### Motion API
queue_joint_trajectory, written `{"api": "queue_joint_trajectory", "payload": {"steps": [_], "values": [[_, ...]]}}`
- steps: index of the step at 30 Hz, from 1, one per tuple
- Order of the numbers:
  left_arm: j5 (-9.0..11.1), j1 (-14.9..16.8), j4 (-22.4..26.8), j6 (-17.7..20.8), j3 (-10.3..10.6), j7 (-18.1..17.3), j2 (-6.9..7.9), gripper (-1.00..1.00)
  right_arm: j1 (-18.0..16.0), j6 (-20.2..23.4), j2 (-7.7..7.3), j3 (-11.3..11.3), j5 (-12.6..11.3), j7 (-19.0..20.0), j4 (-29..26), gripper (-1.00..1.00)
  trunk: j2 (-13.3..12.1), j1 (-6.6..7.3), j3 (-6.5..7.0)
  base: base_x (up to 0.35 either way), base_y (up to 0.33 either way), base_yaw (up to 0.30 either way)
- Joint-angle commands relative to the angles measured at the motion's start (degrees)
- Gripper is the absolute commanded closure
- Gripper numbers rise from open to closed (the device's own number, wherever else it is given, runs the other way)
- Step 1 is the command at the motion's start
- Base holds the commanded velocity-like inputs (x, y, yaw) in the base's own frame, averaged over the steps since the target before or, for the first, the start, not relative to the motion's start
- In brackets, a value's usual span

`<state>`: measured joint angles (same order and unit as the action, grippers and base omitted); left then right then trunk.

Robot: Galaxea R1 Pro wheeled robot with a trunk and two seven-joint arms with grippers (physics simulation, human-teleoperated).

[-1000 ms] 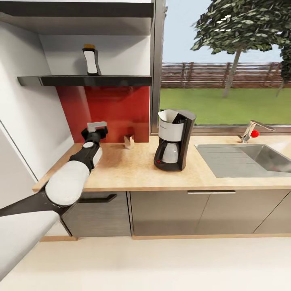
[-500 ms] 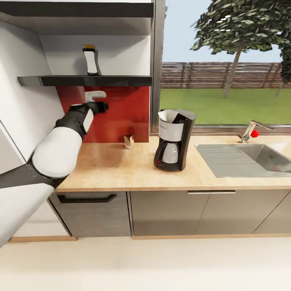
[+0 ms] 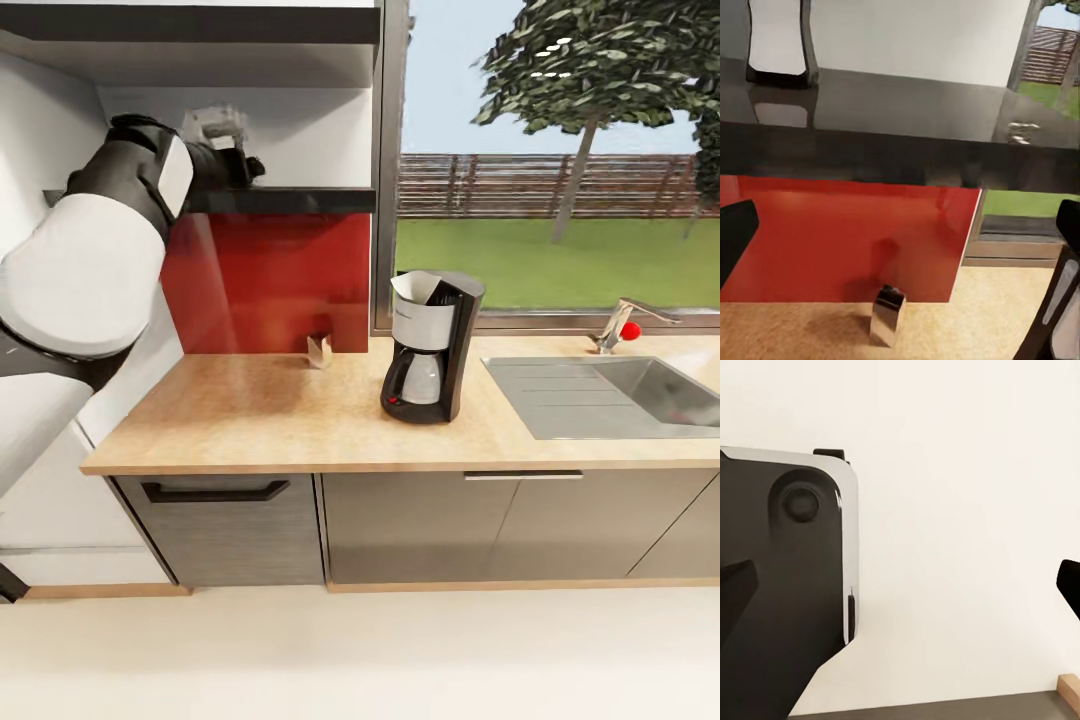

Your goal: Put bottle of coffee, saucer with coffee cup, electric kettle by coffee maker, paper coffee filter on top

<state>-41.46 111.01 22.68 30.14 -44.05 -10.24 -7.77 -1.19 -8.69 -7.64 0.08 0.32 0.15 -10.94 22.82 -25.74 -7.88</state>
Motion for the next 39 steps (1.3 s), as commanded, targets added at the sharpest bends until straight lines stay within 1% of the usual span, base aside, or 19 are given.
{"api": "queue_joint_trajectory", "payload": {"steps": [1, 2, 6, 7, 9, 10, 11, 12, 14, 16, 18, 23, 26, 29, 32, 35, 39], "values": [[-0.6, 0.6, 0.2, 0.6, -0.4, -0.5, -0.06, -1.0, 0.0, -0.2, -0.01, 0.0, 0.0, 0.0, 0.0, -1.0, 0.1, -0.04, -0.13, 0.0, 0.0, 0.0], [-0.6, 1.8, 0.2, 1.5, -0.4, -0.4, -0.08, -1.0, 0.0, -0.2, -0.01, 0.0, 0.0, 0.0, 0.0, -1.0, 0.1, -0.04, -0.13, 0.0, 0.0, 0.0], [-0.9, 4.5, 0.4, 2.2, -0.4, 0.6, -0.14, -1.0, 0.0, -0.2, -0.01, 0.0, 0.0, 0.0, 0.0, -1.0, 0.1, -0.04, -0.13, 0.0, 0.0, 0.0], [-1.1, 4.7, 0.5, 2.1, -0.4, 1.2, -0.14, -1.0, 0.0, -0.2, -0.01, 0.0, 0.0, 0.0, -0.1, -1.0, 0.1, -0.04, -0.13, 0.0, 0.0, 0.0], [-1.2, 4.8, 1.0, 1.8, -0.2, 3.6, -0.11, -1.0, 0.0, -0.2, -0.01, 0.0, 0.0, 0.0, -0.1, -1.0, 0.1, -0.04, -0.13, 0.0, 0.0, 0.0], [-1.3, 4.7, 1.5, 1.6, 0.3, 4.9, -0.07, -1.0, 0.0, -0.2, -0.01, 0.0, 0.0, 0.0, -0.1, -1.0, 0.1, -0.04, -0.13, 0.0, 0.0, 0.0], [-1.3, 4.7, 2.0, 1.4, 1.2, 5.8, -0.01, -1.0, 0.0, -0.1, -0.01, 0.0, 0.0, -0.1, -0.1, -1.0, 0.1, -0.04, -0.13, 0.0, 0.0, 0.0], [-1.3, 4.5, 2.7, 0.5, 4.1, 6.7, 0.15, -1.0, 0.0, -0.1, -0.01, 0.0, 0.0, -0.2, -0.2, -1.0, 0.1, -0.04, -0.13, 0.0, 0.0, 0.0], [-1.3, 4.4, 3.0, -0.4, 6.3, 7.0, 0.26, -1.0, 0.0, -0.1, -0.01, 0.0, 0.0, -0.3, -0.2, -1.0, 0.1, -0.04, -0.13, 0.0, 0.0, 0.0], [-1.2, 3.9, 3.6, -2.8, 10.9, 7.5, 0.4, -1.0, 0.0, 0.0, -0.01, 0.0, 0.0, -0.3, -0.5, -1.0, 0.1, -0.04, -0.13, 0.0, 0.0, 0.0], [-1.3, 3.5, 3.8, -3.7, 12.5, 7.7, 0.44, -1.0, 0.0, 0.0, -0.01, -0.1, -0.1, -0.3, -0.9, -1.0, 0.1, -0.04, -0.13, 0.0, 0.0, 0.0], [-1.3, 3.1, 4.3, -4.3, 13.5, 7.8, 0.47, -1.0, 0.0, 0.0, -0.01, -0.2, -0.2, -0.3, -1.0, -1.0, 0.1, -0.04, -0.13, 0.0, 0.0, 0.0], [-1.3, 3.0, 6.1, -4.3, 13.7, 7.9, 0.49, -1.0, 0.0, 0.0, -0.01, -0.3, -0.2, -0.3, -1.0, -1.0, 0.1, -0.04, -0.13, 0.0, 0.0, 0.0], [-1.3, 2.8, 6.5, -4.3, 13.5, 7.8, 0.57, -1.0, 0.0, 0.0, -0.02, -0.3, -0.3, -0.3, -1.0, -1.0, 0.1, -0.04, -0.13, 0.0, 0.0, 0.0], [-1.0, 1.5, 6.6, -4.3, 13.3, 7.8, 0.73, -1.0, 0.0, 0.0, -0.02, -0.3, -0.3, -0.3, -1.0, -1.0, 0.1, -0.04, -0.13, 0.002, 0.0, 0.0], [-0.9, -0.9, 7.2, -4.4, 13.2, 7.8, 0.8, -1.0, 0.0, 0.0, -0.08, -0.4, -0.3, -0.3, -1.0, -1.0, 0.1, -0.04, -0.13, 0.102, 0.0, 0.0], [-0.8, -1.8, 7.3, -4.5, 13.2, 7.7, 0.82, -1.0, 0.0, 0.0, -0.07, -0.4, -0.3, -0.3, -0.9, -1.0, 0.1, -0.04, -0.13, 0.269, 0.0, 0.0]]}}
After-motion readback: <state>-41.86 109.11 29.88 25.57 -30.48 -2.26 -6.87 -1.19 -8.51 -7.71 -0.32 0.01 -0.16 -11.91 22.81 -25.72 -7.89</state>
